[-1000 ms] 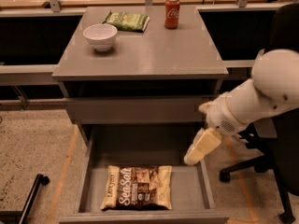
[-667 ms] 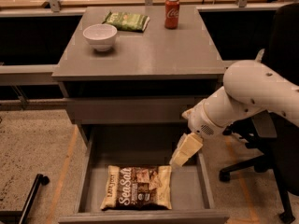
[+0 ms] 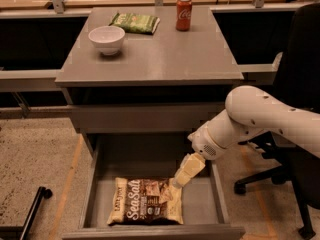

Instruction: Pick brown chip bag from middle drawer and place on counter

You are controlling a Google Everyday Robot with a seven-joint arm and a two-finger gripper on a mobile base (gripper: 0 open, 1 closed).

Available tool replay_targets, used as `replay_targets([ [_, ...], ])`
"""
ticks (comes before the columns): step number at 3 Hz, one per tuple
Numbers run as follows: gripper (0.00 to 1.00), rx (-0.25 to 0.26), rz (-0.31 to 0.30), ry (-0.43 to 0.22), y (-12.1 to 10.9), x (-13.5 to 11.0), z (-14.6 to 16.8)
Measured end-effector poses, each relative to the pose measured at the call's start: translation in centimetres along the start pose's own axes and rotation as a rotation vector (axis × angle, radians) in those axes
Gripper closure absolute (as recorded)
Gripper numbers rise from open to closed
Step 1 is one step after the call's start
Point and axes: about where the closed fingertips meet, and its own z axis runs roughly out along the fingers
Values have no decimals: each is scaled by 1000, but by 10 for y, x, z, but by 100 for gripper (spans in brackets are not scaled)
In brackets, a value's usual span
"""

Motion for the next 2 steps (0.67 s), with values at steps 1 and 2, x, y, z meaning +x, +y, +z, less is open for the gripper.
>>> replay_targets([
  [1,0,-8,-7,7,1,-3,18],
  [2,0,-40,0,-44,-6,-3,50],
])
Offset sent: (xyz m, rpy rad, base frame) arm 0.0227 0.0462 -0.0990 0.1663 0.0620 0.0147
